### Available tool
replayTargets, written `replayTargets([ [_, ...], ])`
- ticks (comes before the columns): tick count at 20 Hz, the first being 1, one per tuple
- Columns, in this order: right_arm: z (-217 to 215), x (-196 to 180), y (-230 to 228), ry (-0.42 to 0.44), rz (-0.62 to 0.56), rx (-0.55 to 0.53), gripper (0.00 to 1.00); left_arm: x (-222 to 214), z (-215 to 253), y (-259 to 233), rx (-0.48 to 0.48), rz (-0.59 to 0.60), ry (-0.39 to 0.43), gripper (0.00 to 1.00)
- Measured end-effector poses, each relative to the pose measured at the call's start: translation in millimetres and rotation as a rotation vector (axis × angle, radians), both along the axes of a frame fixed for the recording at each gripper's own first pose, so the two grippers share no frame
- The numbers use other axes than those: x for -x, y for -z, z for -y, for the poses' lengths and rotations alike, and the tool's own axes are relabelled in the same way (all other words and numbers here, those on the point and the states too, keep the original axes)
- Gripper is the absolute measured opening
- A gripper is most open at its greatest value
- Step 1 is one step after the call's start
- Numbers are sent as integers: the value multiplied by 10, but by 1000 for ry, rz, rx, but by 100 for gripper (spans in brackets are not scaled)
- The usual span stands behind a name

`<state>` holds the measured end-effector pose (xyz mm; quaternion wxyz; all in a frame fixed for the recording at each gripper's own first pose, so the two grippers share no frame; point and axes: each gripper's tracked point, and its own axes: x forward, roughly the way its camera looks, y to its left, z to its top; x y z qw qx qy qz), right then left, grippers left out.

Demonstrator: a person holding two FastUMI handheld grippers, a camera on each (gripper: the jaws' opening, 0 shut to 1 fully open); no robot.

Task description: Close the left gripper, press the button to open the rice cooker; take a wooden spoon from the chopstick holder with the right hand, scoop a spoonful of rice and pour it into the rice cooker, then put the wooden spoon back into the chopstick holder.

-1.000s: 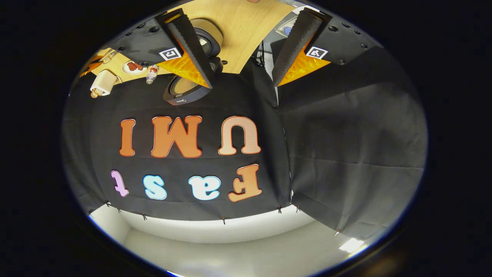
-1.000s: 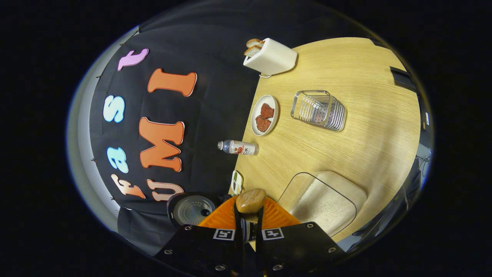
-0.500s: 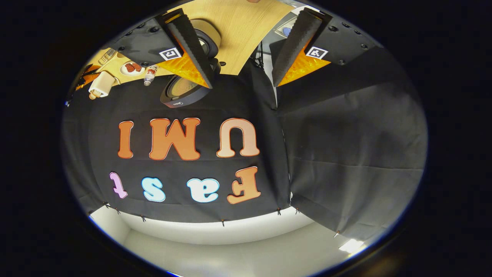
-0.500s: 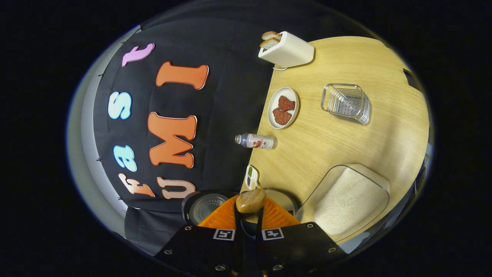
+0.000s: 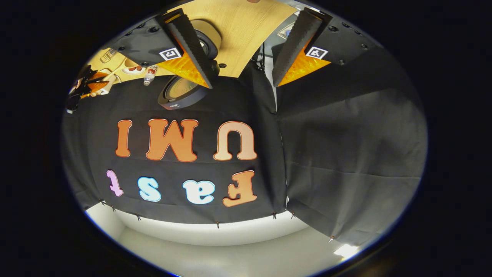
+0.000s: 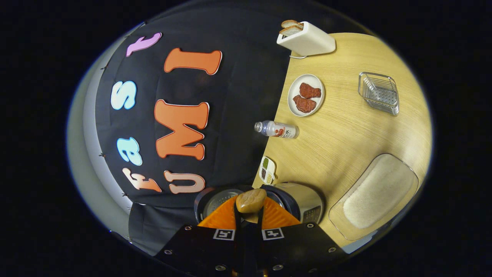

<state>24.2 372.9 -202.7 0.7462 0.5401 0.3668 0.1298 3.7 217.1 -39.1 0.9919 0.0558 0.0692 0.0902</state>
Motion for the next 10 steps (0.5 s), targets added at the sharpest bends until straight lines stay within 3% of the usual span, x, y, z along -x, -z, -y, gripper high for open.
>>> replayTargets([
  [10,-718,-323,-189,-69,82,91,11,49,-59,-10,-12,-1,1,100],
])
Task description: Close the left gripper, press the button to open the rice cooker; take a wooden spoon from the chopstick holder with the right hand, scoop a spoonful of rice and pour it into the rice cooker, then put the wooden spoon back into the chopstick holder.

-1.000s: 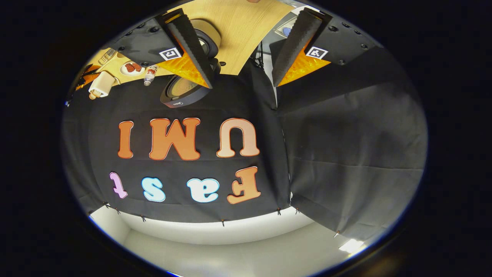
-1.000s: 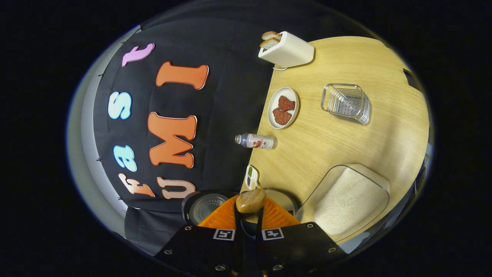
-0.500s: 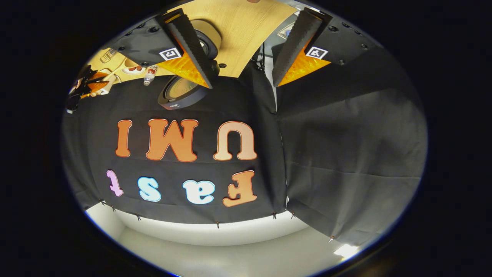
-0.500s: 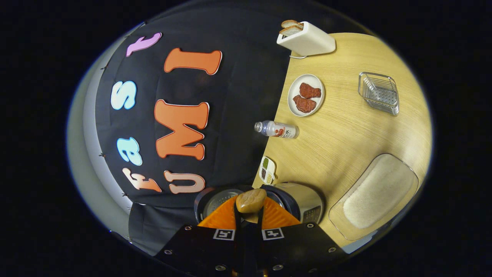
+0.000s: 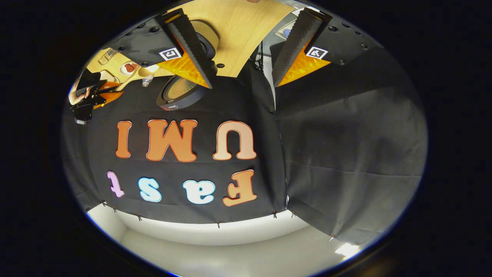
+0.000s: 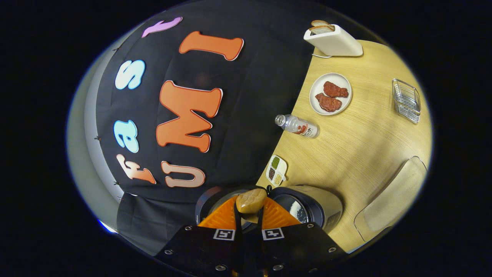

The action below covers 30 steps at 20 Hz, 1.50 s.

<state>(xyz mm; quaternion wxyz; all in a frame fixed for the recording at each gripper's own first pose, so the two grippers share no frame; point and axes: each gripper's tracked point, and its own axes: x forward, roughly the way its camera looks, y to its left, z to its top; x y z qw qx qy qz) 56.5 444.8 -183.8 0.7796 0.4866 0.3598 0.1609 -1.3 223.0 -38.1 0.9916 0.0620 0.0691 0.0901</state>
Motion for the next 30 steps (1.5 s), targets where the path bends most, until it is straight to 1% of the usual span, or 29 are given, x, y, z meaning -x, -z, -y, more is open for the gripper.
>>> replayTargets([
  [5,-201,-49,-2,-36,38,58,11,3,-45,34,3,-3,-3,100],
  [9,-231,-144,41,-40,95,150,11,13,-66,51,8,-7,-6,100],
  [16,-272,-189,64,-60,178,246,11,36,-122,108,15,-20,-19,100],
  [19,-324,-173,34,-79,209,255,11,48,-150,98,10,-19,-24,98],
  [30,-495,-128,-140,-139,338,318,11,39,-164,73,3,-13,-27,98],
])
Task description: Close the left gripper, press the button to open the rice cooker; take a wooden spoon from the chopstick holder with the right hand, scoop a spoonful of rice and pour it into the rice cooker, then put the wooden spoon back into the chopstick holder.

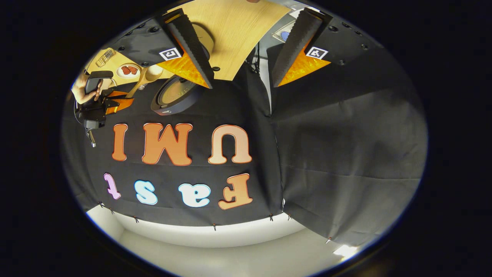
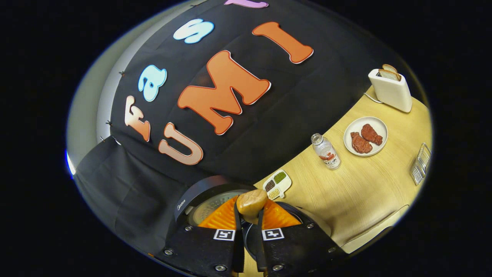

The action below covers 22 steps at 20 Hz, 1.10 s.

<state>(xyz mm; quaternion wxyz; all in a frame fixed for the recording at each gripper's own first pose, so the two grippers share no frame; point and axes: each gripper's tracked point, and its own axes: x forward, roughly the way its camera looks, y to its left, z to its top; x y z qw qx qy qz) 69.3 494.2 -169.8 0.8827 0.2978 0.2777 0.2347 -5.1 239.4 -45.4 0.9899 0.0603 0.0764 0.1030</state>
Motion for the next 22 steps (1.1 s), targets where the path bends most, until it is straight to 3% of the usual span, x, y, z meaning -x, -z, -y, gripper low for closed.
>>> replayTargets([
  [22,-176,211,-319,-121,287,173,11,12,5,-8,-11,2,9,98],
])
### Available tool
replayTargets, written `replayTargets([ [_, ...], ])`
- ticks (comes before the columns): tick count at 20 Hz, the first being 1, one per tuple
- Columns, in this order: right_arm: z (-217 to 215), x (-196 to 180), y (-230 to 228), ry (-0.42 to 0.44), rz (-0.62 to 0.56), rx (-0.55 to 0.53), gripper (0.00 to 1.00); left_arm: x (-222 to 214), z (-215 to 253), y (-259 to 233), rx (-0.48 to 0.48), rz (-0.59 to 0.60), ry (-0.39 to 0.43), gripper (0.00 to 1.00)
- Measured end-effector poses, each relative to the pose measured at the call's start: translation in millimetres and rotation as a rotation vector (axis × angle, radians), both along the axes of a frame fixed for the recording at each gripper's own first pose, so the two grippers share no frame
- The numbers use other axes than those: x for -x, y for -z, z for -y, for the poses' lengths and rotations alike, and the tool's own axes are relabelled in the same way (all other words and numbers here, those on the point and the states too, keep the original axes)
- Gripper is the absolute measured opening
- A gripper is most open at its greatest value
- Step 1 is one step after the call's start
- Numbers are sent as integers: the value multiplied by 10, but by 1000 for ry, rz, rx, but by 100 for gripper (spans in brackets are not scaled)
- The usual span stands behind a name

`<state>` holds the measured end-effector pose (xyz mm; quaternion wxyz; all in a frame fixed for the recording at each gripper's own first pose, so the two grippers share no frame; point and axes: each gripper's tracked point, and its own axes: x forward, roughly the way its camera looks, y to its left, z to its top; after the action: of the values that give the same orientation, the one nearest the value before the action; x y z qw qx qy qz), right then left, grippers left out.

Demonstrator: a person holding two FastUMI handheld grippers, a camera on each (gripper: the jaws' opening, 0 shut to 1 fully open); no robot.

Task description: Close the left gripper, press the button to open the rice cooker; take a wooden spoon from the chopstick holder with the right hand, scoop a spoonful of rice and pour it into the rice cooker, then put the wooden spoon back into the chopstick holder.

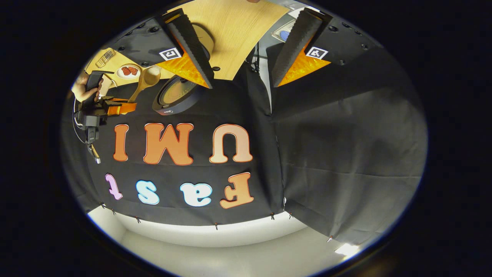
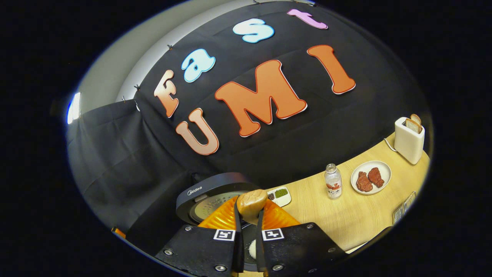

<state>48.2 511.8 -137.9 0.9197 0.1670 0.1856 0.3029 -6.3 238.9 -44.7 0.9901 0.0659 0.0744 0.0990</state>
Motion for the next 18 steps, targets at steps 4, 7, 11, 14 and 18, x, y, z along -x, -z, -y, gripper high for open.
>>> replayTargets([
  [4,-66,73,-17,-30,21,10,11,5,0,4,0,1,-4,98],
  [7,-87,90,-20,-42,49,32,11,11,-6,10,4,0,-8,98],
  [11,-131,152,-44,-66,95,60,11,23,-12,7,0,-3,-17,98],
  [14,-169,190,-42,-83,113,74,11,29,-19,-4,4,0,-21,98],
  [18,-208,239,-31,-105,149,103,11,33,-25,-1,5,2,-28,98],
])
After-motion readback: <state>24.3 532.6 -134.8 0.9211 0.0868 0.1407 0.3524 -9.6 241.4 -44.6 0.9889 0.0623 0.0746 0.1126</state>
